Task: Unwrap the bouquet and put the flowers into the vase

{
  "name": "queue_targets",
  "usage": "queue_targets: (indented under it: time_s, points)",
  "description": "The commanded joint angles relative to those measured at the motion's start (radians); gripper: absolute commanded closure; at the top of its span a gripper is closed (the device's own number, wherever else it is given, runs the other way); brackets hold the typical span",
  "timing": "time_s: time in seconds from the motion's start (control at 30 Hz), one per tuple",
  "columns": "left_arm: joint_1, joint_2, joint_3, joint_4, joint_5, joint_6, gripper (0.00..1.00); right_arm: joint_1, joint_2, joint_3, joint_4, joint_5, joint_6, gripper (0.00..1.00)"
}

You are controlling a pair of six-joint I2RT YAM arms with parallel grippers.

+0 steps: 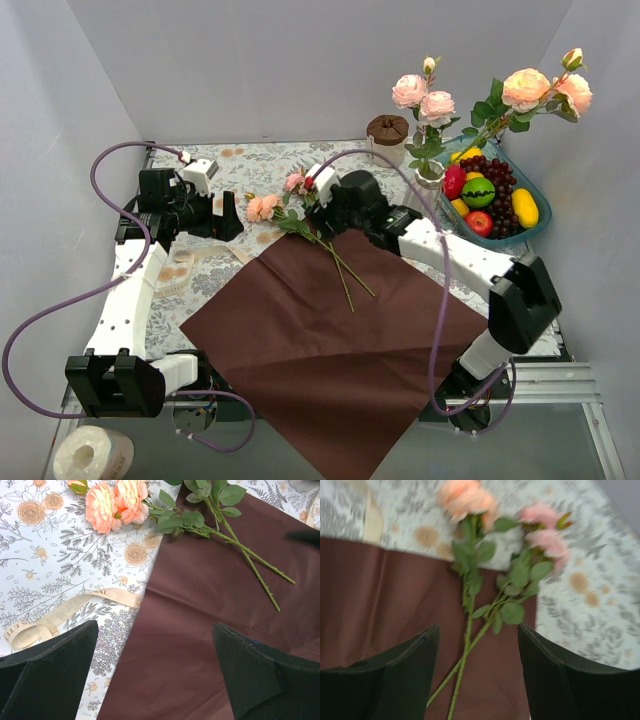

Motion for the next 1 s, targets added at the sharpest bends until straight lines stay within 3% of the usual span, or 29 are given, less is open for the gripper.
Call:
queue_targets:
  time_s: [0.0,0.37,0.57,0.97]
  points:
    - [0.002,-0.008,0.039,-0.007,-0.007,0.004,0.02,0.037,0.094,0.057,-0.122,-0.118,-0.058,0.3]
    - [0.002,-0.009,0.027,-0.01,-0.013,0.028,0.02,0.037,0.285,0.092,-0.072,-0.164,-0.044,0.32]
    - [0.0,-0.02,-0.005,0.001,-0.021,0.038,0.02,0.027,0.391,0.192,-0.099,-0.177,-0.03,0.33]
    - [0.002,-0.031,-0.037,0.013,-0.039,0.068,0.02,-0.013,0.483,0.27,-0.081,-0.19,0.031,0.37]
